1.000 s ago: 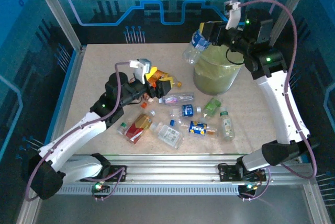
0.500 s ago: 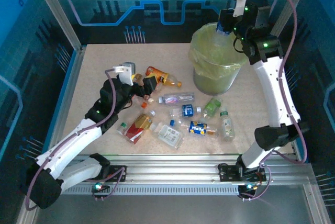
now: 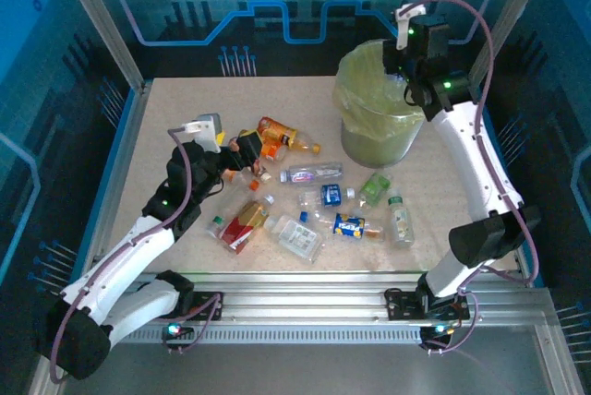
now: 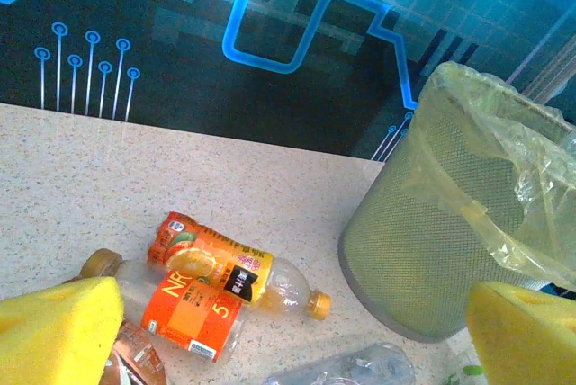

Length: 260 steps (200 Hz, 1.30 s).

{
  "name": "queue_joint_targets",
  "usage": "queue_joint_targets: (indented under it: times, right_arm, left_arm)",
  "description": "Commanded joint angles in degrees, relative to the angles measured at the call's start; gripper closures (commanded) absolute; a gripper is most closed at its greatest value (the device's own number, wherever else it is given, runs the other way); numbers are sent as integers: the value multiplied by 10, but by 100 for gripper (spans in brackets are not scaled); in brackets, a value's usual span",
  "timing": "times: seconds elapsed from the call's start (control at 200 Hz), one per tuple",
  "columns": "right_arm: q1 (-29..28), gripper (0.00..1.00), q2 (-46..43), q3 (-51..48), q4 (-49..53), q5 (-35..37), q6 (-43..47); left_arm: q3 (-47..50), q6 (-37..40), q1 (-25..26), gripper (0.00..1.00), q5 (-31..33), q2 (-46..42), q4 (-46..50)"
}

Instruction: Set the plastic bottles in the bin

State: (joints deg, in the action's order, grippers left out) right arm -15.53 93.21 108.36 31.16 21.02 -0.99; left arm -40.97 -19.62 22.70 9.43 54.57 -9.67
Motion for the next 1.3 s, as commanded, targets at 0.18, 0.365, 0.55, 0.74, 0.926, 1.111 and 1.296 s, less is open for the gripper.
queue_joint_targets:
  times: [0.18, 0.365, 0.55, 0.74, 0.926, 1.111, 1.296]
  right_arm:
    - [-16, 100, 11, -72, -91, 40, 31]
    - [-10, 100, 61, -68, -88, 27, 31]
    - [2, 99, 121, -33, -52, 14, 15]
    - [29, 92, 169, -8, -9, -28, -21]
    - [40, 84, 206, 8, 24, -48, -34]
    - [46, 72, 231, 14, 46, -58, -39]
    - [48, 54, 245, 34, 68, -55, -35]
  left_arm:
    - [11, -8, -9, 1, 2, -21, 12]
    - [17, -8, -10, 1, 1, -20, 13]
    - [17, -6, -11, 1, 1, -20, 18]
    - [16, -4, -13, 1, 3, -20, 29]
    - [19, -6, -16, 1, 7, -19, 30]
    - [25, -7, -17, 1, 8, -17, 30]
    - [26, -7, -20, 1, 9, -13, 35]
